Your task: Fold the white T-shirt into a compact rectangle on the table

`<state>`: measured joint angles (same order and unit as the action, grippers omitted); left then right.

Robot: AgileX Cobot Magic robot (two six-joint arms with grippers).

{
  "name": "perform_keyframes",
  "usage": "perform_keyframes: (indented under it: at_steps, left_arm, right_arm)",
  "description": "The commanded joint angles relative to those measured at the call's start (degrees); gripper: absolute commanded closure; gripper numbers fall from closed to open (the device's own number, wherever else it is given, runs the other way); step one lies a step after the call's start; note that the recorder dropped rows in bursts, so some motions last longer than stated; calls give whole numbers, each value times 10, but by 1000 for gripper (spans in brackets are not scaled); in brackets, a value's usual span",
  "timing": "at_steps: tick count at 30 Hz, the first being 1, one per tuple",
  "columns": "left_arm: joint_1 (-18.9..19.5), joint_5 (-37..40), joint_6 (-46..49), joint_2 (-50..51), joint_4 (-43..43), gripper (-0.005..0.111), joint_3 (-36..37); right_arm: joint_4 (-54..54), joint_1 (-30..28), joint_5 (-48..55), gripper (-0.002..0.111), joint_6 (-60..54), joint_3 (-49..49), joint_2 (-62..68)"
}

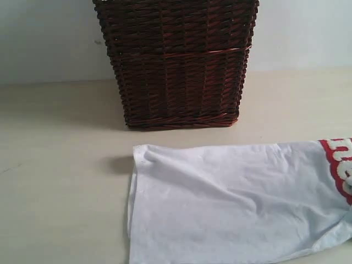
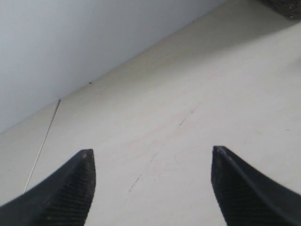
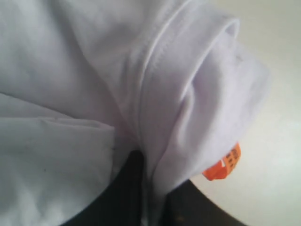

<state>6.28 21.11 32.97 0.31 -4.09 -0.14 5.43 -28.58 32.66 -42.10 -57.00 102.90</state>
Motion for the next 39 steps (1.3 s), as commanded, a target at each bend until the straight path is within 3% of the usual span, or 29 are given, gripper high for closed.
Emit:
perform_keyframes:
  at_steps: [1,6,9,13,18,22,31,39]
  left_arm:
    - [-2,-2,0,-3,-1,39,1]
    - [-2,-2,0,-3,-1,39,1]
    - [-2,-2,0,-3,-1,39,1]
    - [-2,-2,0,-3,-1,39,1]
    - [-2,-2,0,-3,-1,39,1]
    - [-2,-2,0,-3,-1,39,1]
    - [-2,-2,0,-3,-1,39,1]
    - [-2,-2,0,-3,-1,39,1]
  right_arm:
    - [12,-59,-19,108,-73,1,-1]
    - [11,-113,-61,108,-91,1,-1]
    - [9,-122,-31,108,-91,1,-1]
    - [-14,-120,58,108,-125,1,-5]
    - [-72,-120,219,108,-249,1,-31]
    - [-180,-120,363,108,-343,1,-57]
    - [-424,-88,373,108,-351,0,-88]
    - [-478,-74,373,108,-327,0,-80]
